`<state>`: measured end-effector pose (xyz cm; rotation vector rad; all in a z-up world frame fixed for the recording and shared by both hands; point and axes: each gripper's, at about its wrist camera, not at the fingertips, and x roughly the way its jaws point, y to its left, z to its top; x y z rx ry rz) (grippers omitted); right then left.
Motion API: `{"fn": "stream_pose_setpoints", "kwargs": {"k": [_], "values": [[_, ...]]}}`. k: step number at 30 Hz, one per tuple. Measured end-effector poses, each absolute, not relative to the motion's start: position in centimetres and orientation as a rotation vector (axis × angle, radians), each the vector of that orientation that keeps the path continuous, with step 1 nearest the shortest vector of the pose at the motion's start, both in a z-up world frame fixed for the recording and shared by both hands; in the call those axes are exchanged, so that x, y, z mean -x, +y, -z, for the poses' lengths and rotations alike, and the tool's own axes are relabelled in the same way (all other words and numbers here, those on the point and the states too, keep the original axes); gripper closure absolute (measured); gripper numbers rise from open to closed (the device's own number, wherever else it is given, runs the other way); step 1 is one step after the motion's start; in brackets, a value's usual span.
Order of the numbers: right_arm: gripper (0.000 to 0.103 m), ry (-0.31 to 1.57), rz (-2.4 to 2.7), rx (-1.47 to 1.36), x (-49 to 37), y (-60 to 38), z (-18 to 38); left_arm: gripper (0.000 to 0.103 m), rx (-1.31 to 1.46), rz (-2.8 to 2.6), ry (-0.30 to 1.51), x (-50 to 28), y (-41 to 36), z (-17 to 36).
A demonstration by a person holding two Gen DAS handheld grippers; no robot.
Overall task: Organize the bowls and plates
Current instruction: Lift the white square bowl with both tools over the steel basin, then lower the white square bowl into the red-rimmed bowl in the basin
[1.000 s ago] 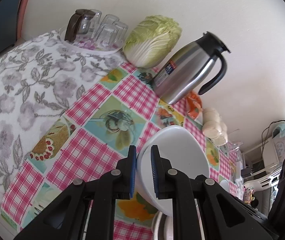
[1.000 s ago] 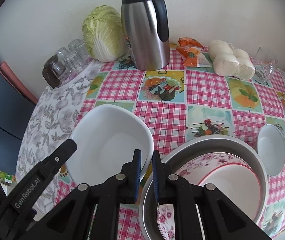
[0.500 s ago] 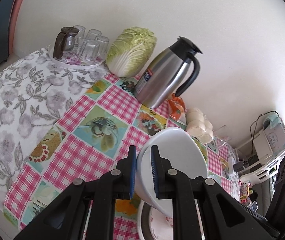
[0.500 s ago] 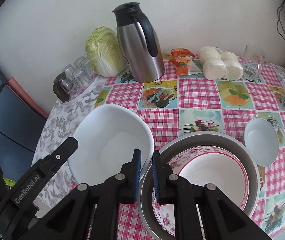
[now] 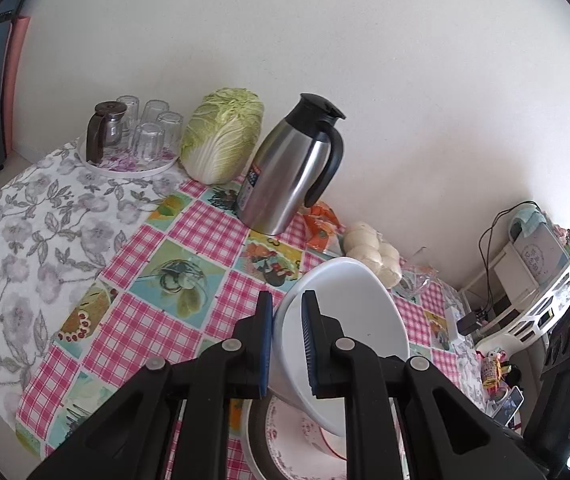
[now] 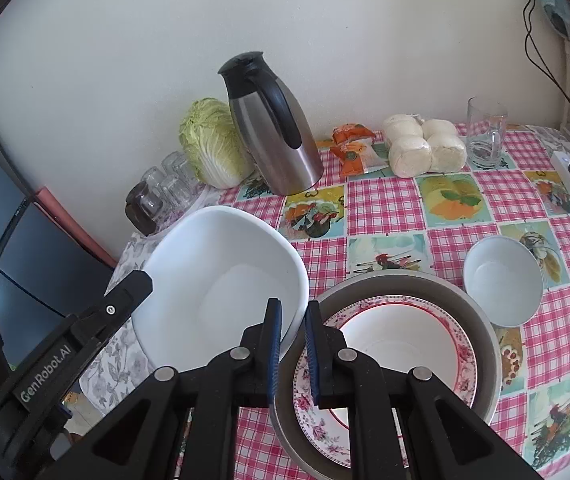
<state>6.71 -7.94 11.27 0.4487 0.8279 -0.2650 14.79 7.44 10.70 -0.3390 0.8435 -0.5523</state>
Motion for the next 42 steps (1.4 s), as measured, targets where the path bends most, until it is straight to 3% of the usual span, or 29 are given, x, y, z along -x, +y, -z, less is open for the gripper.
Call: {"fn": "stream_pose_setpoints", "kwargs": {"k": [42], "values": [[0.09, 0.633, 0.376, -0.647, 4.0, -17.2, -11.5, 0.088, 0.033, 0.664, 0.777, -7.0, -4.4, -14.1]]}}
